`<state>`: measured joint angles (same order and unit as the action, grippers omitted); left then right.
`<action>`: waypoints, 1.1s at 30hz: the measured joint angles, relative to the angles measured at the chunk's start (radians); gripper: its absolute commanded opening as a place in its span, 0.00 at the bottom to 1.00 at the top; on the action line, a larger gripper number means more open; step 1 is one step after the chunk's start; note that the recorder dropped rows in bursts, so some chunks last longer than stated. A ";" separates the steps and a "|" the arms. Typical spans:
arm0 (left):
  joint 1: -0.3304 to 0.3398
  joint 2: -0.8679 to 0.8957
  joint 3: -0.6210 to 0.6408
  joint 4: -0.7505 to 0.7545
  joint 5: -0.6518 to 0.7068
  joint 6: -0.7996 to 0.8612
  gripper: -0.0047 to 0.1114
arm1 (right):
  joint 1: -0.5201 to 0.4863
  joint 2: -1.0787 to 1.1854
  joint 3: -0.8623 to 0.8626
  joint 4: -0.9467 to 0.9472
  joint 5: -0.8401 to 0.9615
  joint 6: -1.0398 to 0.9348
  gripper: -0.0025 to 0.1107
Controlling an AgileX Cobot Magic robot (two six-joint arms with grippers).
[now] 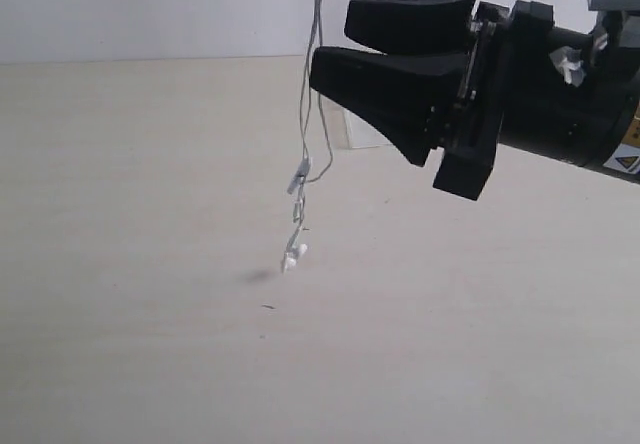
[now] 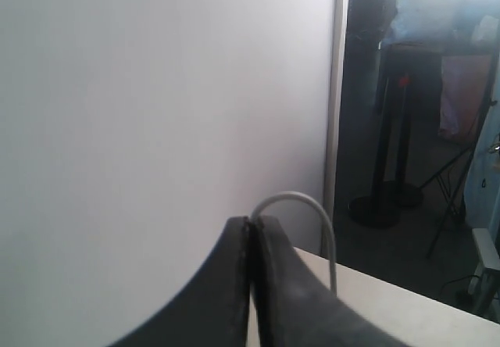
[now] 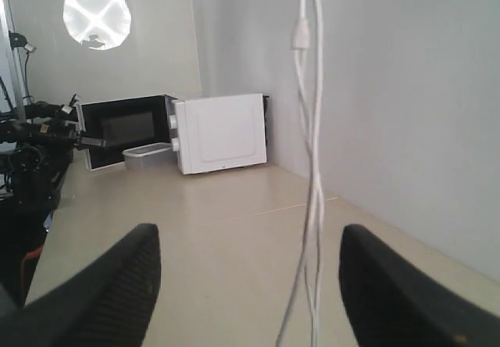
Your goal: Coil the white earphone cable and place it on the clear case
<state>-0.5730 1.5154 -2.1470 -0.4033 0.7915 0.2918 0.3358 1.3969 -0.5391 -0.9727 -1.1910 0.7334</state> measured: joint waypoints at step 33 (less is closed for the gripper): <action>0.000 0.000 0.000 0.003 0.002 0.002 0.04 | 0.000 0.079 -0.012 0.119 -0.015 -0.050 0.28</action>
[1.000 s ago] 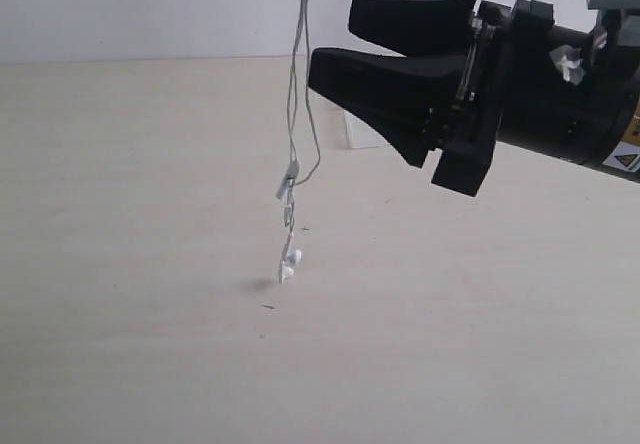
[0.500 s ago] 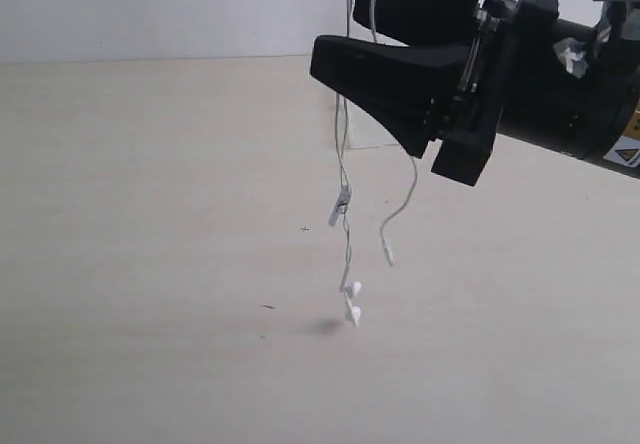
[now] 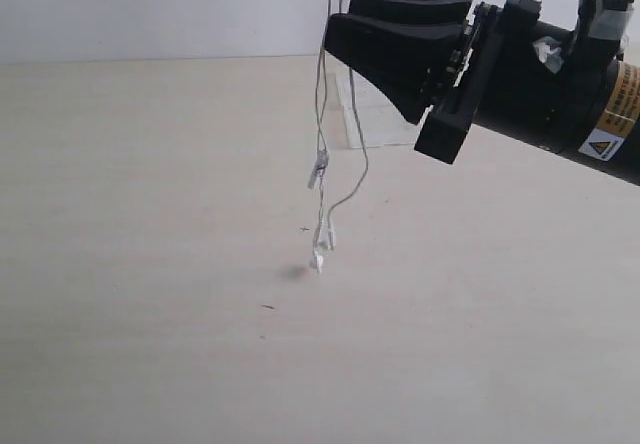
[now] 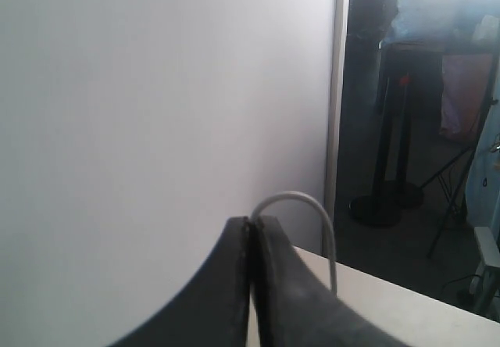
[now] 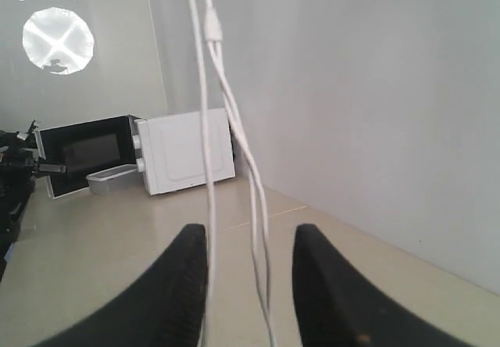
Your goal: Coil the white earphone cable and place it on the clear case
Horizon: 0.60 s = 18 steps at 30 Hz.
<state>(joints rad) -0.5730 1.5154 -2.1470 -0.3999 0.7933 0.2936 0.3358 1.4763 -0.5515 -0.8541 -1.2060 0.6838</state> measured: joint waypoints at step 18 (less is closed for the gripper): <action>0.000 0.000 0.000 0.000 0.000 0.000 0.04 | 0.000 0.002 -0.009 -0.045 -0.006 0.005 0.55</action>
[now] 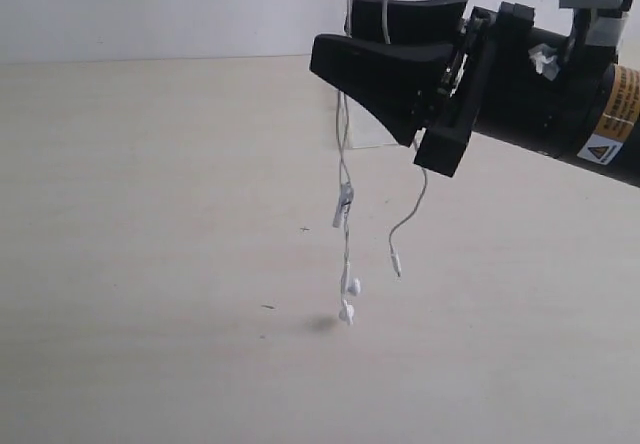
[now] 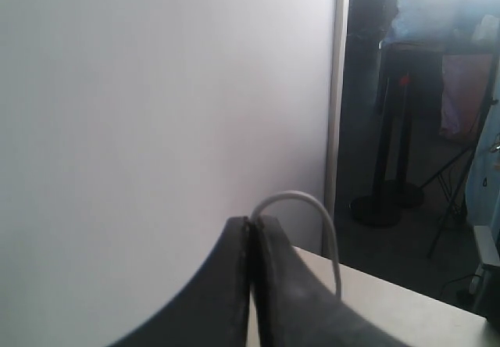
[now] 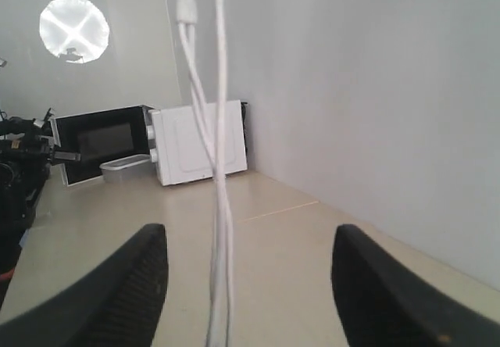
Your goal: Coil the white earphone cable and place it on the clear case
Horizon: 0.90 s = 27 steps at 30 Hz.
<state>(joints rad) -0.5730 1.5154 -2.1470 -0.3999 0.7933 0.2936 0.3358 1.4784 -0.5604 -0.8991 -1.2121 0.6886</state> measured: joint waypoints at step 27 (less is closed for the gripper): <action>0.000 0.000 0.000 0.008 0.044 0.012 0.04 | 0.085 0.002 -0.058 0.070 0.170 0.066 0.02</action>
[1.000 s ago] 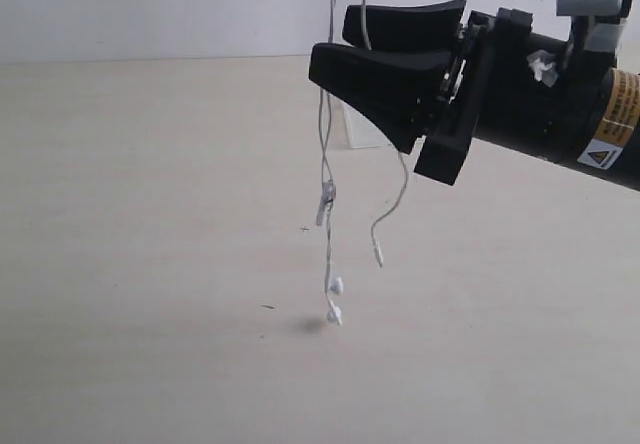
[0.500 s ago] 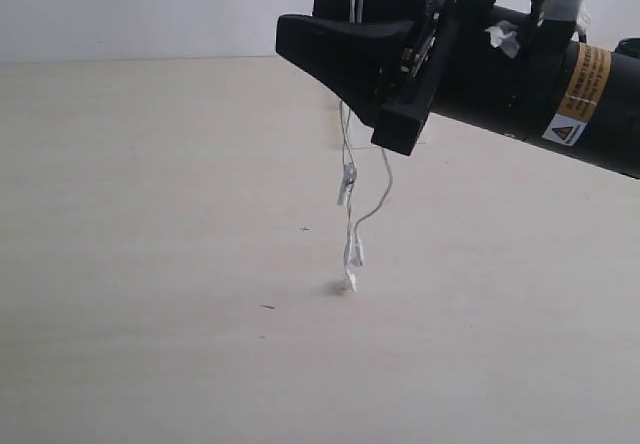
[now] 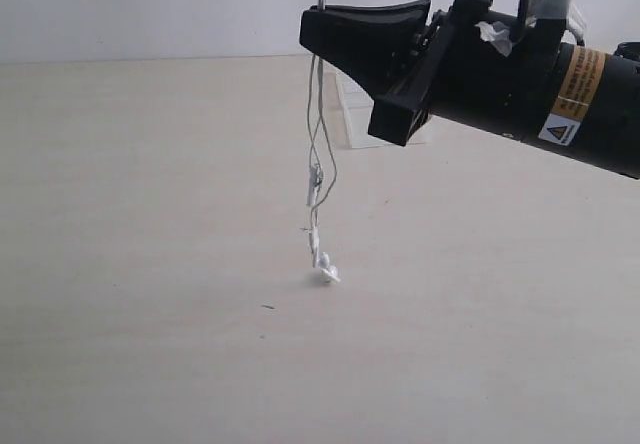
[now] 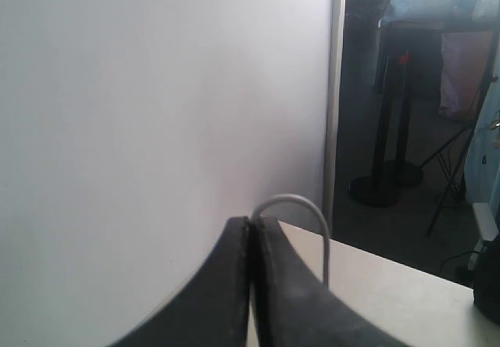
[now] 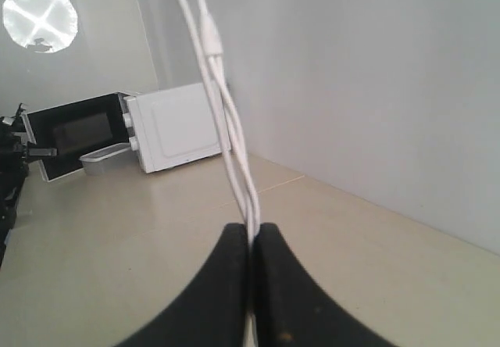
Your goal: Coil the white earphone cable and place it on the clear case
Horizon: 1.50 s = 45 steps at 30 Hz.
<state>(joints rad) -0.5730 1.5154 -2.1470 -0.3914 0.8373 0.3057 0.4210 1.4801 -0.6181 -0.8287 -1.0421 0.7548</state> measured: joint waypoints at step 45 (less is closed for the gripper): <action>0.000 -0.011 0.240 0.197 0.222 0.034 0.04 | 0.000 -0.279 -0.166 0.222 0.743 -0.115 0.02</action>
<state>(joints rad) -0.5730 1.5040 -1.9072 -0.1949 1.0596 0.3397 0.4210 1.2007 -0.7845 -0.6071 -0.2990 0.6393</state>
